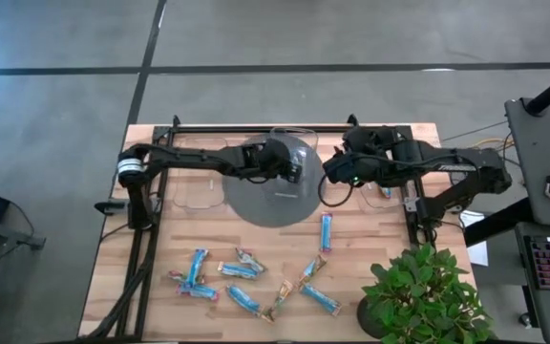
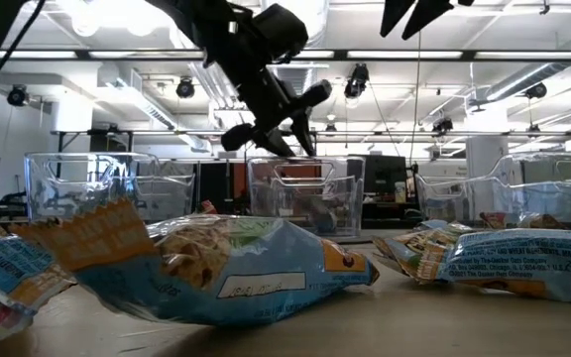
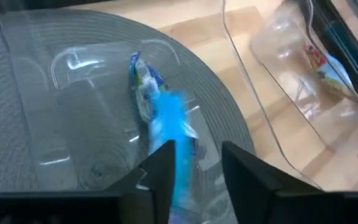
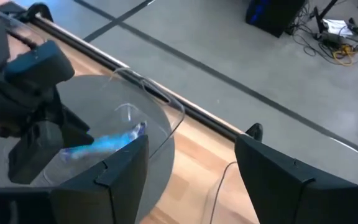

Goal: Pick and place Granola Bars by type
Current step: Put the blue granola bar into the middle transparent bin

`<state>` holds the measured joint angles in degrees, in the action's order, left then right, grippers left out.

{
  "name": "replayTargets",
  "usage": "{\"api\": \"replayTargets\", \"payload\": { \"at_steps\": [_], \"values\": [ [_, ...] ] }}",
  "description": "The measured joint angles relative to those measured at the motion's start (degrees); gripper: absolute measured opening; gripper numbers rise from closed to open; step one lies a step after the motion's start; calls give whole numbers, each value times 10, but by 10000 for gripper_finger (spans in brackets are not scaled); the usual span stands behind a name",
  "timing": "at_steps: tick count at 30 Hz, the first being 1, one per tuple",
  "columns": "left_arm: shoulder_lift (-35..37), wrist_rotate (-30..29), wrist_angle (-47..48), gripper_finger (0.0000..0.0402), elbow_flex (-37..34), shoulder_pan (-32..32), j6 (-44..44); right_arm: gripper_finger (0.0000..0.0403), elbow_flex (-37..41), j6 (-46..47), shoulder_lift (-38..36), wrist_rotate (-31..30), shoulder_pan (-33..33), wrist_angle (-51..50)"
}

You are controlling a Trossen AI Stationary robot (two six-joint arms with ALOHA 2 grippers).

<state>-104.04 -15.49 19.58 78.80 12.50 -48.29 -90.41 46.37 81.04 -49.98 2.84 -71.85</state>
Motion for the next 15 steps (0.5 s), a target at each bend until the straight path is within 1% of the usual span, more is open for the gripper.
{"api": "replayTargets", "payload": {
  "at_steps": [4, 6, 8, 9, 11, 13, 15],
  "values": [
    [15, 5, 19, 154, 11, -14, 31, 231, 2, -2, 3, 0, 0, 0],
    [41, 57, 54, 159, 22, -24, 69, 231, 4, -8, 2, 0, -1, 0],
    [77, 109, 108, 160, 28, -46, 129, 231, 5, -16, 1, 0, -1, 1],
    [97, 126, 138, 161, 28, -63, 158, 231, 5, -23, 1, 0, -1, 1],
    [137, 136, 194, 161, 24, -103, 193, 231, 5, -37, 1, 4, -1, 2],
    [172, 134, 257, 161, 16, -145, 188, 231, 6, -46, 2, 12, -1, 5],
    [201, 127, 317, 161, 10, -190, 152, 231, 7, -48, 5, 23, -1, 7]
  ]
}}
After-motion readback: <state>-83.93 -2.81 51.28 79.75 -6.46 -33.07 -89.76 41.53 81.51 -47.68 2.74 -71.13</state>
